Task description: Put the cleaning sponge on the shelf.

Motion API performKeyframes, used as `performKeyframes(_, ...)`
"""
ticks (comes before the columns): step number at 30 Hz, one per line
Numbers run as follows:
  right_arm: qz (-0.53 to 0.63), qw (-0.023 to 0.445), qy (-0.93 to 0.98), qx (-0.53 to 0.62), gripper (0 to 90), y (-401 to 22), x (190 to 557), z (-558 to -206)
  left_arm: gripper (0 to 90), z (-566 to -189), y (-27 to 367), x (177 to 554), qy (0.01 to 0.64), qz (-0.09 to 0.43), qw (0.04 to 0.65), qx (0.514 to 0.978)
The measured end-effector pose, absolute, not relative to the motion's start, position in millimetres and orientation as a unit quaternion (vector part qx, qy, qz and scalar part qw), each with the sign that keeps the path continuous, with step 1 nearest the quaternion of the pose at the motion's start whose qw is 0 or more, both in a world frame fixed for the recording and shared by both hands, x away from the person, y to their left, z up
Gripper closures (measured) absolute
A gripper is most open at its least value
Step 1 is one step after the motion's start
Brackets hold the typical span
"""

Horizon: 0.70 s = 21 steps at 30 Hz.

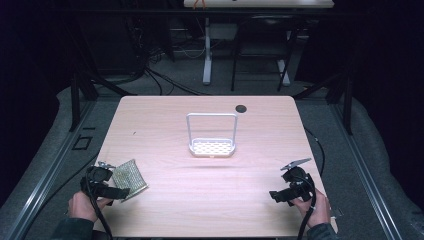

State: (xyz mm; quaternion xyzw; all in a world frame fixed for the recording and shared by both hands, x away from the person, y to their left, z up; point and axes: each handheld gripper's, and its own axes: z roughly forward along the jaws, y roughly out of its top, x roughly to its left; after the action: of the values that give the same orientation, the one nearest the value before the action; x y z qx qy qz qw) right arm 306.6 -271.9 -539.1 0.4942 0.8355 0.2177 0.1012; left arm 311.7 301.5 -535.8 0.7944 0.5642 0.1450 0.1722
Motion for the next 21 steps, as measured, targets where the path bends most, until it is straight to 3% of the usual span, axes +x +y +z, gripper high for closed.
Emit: performKeyframes(21, 0.217, 0.101, 0.839, 0.488, 5.8, -269.8, 307.8, -538.8, 0.1, -540.5, 288.9, 343.5, 0.582, 0.13, 0.164, 0.786)
